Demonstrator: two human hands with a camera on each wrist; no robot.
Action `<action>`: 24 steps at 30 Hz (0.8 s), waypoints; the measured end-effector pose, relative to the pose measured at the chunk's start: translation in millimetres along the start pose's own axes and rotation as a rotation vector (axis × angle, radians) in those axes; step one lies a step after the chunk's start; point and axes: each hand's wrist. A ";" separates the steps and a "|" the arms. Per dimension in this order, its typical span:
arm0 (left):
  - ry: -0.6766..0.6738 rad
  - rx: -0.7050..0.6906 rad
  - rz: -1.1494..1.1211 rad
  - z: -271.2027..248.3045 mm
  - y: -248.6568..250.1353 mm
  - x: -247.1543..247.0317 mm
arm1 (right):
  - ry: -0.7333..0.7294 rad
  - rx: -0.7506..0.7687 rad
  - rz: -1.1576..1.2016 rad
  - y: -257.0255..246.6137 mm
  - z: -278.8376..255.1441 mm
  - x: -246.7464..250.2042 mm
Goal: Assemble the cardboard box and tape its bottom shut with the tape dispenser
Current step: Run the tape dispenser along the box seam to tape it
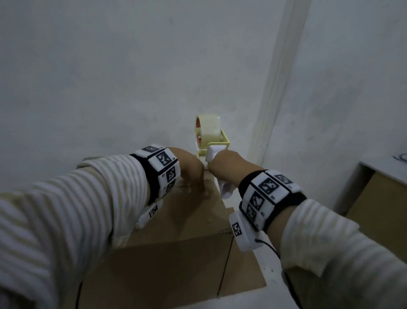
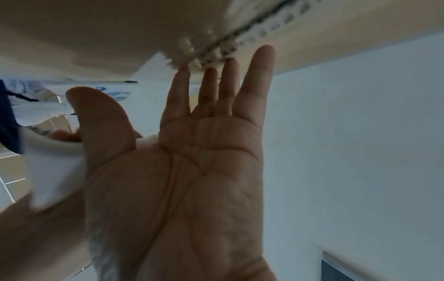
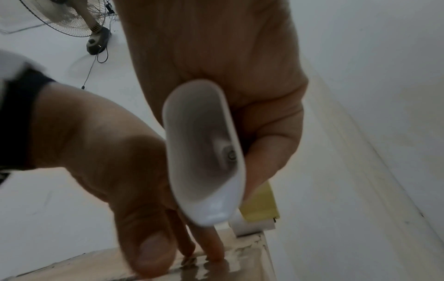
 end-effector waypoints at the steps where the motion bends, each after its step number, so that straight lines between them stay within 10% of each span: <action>1: -0.004 -0.023 -0.038 -5.8 3.4 -3.4 | -0.022 0.002 -0.037 2.5 -4.2 0.7; 10: -0.032 -0.099 -0.028 -49.9 53.9 -35.6 | 0.052 0.106 0.122 15.3 -47.9 -9.7; 24: 0.338 -0.025 -0.204 -61.1 63.0 -81.5 | 0.077 0.130 0.286 29.5 -74.0 -16.7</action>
Point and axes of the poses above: each hand's wrist, its own z-axis towards the middle knuckle, its own x-axis out of the back of the hand, y = z × x, and after that the axes turned 13 degrees about z, right-handed
